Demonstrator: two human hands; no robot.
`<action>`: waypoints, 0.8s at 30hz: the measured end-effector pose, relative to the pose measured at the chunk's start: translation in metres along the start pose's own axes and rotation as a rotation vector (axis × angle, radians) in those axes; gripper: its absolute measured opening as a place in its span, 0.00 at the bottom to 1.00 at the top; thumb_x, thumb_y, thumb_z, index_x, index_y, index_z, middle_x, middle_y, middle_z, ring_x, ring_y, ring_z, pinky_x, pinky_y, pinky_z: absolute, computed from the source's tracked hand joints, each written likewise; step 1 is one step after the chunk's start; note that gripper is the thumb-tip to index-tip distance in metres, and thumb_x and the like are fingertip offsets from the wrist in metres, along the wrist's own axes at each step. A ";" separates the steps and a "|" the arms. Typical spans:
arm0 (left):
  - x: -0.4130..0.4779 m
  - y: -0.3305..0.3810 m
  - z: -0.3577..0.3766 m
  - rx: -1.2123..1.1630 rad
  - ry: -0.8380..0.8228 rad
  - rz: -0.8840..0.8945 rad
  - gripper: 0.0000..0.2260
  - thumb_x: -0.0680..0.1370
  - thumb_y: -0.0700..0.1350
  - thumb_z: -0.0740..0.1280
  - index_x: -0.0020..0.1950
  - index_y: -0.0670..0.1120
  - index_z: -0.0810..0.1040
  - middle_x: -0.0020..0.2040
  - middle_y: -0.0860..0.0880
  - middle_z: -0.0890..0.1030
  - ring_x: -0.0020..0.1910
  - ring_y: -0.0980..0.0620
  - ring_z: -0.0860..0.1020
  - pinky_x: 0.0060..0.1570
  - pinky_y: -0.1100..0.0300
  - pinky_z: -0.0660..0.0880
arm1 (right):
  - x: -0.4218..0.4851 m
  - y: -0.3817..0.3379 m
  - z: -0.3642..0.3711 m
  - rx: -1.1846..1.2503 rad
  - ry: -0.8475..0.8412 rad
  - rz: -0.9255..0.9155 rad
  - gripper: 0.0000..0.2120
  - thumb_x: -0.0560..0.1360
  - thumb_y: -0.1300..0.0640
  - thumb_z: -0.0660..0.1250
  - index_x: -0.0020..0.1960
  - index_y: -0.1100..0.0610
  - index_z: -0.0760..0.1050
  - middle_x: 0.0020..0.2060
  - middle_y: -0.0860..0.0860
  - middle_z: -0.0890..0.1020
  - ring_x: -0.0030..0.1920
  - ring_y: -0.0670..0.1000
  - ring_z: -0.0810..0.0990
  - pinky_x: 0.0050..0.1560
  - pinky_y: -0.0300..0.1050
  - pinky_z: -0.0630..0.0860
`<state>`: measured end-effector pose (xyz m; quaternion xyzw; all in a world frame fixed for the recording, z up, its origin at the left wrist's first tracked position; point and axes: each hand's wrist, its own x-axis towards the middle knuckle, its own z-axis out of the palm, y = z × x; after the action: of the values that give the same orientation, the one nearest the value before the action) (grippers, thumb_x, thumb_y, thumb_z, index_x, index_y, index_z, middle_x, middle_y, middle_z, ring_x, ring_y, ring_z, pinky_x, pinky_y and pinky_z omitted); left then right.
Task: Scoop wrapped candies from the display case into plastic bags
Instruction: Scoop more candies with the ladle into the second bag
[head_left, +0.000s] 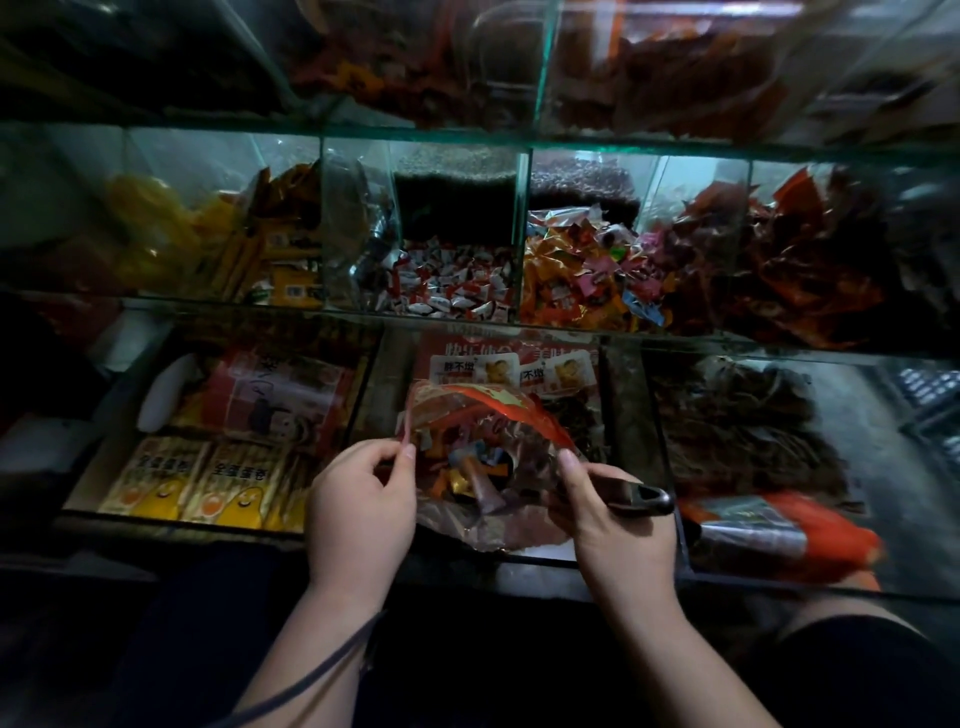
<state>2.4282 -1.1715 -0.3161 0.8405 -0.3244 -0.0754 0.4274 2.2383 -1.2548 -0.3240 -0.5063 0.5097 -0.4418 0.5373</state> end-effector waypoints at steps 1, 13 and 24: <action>-0.001 0.001 0.000 -0.003 -0.003 0.003 0.06 0.80 0.48 0.69 0.45 0.51 0.85 0.43 0.60 0.82 0.46 0.63 0.78 0.41 0.69 0.69 | 0.000 0.000 -0.002 -0.084 -0.011 -0.069 0.10 0.73 0.42 0.73 0.39 0.46 0.84 0.34 0.47 0.87 0.37 0.44 0.86 0.40 0.37 0.80; -0.009 0.004 -0.001 -0.006 -0.040 -0.019 0.08 0.80 0.50 0.69 0.45 0.51 0.86 0.39 0.59 0.83 0.40 0.62 0.79 0.35 0.67 0.70 | 0.003 0.033 -0.011 -0.076 -0.239 -0.099 0.03 0.76 0.56 0.75 0.44 0.50 0.85 0.41 0.50 0.88 0.45 0.51 0.87 0.52 0.50 0.83; -0.007 0.007 0.001 -0.012 -0.029 -0.019 0.07 0.80 0.50 0.69 0.47 0.51 0.86 0.37 0.59 0.82 0.38 0.61 0.79 0.33 0.65 0.70 | 0.006 0.036 -0.006 0.036 -0.141 0.047 0.04 0.76 0.51 0.75 0.44 0.50 0.85 0.42 0.51 0.88 0.46 0.50 0.87 0.49 0.41 0.82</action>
<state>2.4187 -1.1709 -0.3127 0.8397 -0.3223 -0.0936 0.4269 2.2316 -1.2573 -0.3603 -0.5142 0.4744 -0.4014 0.5911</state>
